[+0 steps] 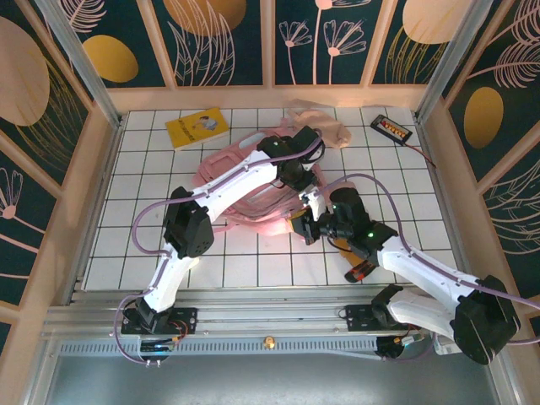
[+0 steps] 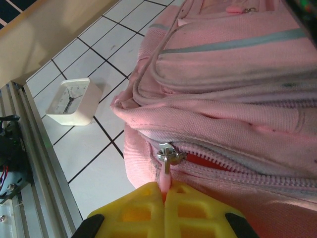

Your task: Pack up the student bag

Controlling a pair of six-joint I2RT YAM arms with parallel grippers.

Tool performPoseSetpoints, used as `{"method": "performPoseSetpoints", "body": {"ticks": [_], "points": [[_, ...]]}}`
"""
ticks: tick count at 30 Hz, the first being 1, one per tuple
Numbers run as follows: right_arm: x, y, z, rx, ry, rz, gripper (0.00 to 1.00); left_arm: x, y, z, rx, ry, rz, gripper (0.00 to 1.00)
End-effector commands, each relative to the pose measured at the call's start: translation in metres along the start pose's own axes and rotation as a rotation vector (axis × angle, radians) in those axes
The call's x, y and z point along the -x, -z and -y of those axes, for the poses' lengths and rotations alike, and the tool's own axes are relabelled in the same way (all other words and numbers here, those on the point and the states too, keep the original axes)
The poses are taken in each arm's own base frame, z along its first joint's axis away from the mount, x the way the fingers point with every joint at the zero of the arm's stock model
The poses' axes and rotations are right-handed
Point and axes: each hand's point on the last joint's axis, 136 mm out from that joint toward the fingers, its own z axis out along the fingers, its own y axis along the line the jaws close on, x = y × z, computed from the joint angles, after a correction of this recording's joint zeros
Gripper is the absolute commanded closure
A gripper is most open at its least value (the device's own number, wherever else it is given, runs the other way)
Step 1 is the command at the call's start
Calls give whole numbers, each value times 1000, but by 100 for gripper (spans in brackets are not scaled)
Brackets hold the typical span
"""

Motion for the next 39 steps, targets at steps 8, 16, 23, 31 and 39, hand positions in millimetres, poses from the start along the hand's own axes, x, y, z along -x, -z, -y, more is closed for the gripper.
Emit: {"method": "performPoseSetpoints", "body": {"ticks": [8,16,23,31,39], "points": [[43,-7,26,-177,-8,-64,100,66,65,-58,71,228,178,100],[32,-41,-5,-279,70,-197,100,90,90,-89,69,355,275,100],[64,-65,-52,-52,-66,-73,58,93,93,-80,22,307,279,100],[119,29,33,-142,-548,230,30,94,101,-72,-25,288,285,100],[97,55,93,-235,-732,149,27,96,110,-74,-53,294,296,100]]}}
